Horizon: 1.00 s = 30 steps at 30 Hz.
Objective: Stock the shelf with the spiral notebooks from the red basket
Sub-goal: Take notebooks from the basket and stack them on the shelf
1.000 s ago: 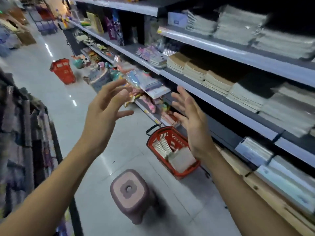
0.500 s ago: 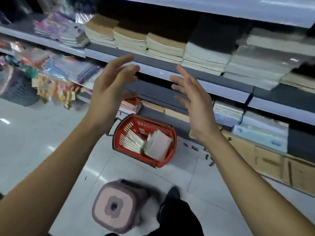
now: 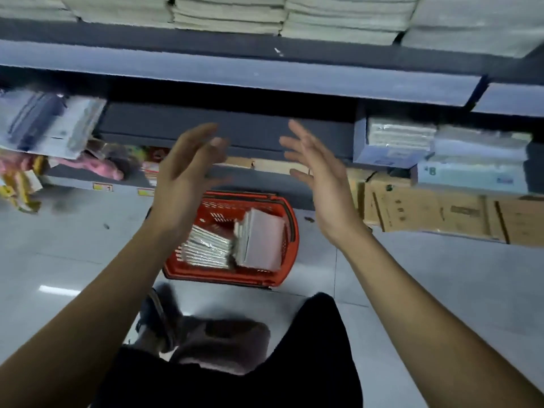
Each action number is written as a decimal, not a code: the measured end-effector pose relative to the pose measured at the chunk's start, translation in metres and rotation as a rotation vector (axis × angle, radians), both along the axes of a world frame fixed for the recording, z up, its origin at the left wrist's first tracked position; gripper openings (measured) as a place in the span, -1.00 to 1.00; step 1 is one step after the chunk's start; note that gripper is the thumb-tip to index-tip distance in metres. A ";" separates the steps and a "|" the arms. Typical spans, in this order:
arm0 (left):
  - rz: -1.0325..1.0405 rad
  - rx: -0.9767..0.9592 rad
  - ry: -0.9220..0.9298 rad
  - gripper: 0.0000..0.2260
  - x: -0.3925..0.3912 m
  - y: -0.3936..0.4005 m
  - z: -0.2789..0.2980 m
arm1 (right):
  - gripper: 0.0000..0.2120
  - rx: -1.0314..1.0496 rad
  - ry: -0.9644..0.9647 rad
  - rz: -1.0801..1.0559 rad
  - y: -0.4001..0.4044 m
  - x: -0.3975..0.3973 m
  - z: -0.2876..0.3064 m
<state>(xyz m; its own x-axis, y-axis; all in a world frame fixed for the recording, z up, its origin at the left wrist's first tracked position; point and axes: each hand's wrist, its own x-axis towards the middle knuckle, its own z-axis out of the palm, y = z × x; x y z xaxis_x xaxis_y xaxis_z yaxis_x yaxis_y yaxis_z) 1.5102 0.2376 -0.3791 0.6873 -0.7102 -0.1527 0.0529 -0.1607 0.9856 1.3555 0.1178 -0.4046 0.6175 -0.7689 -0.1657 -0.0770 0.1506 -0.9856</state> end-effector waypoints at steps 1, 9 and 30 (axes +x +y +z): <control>-0.042 -0.005 0.018 -0.64 0.009 0.002 -0.026 | -0.56 0.006 0.010 -0.037 0.005 0.007 -0.021; -0.222 -0.027 0.108 -0.64 0.075 0.036 -0.221 | -0.60 -0.064 0.123 -0.297 0.058 0.055 -0.202; -0.225 0.131 0.042 -0.72 0.058 0.073 -0.464 | -0.58 0.097 0.650 -0.378 0.114 0.040 -0.441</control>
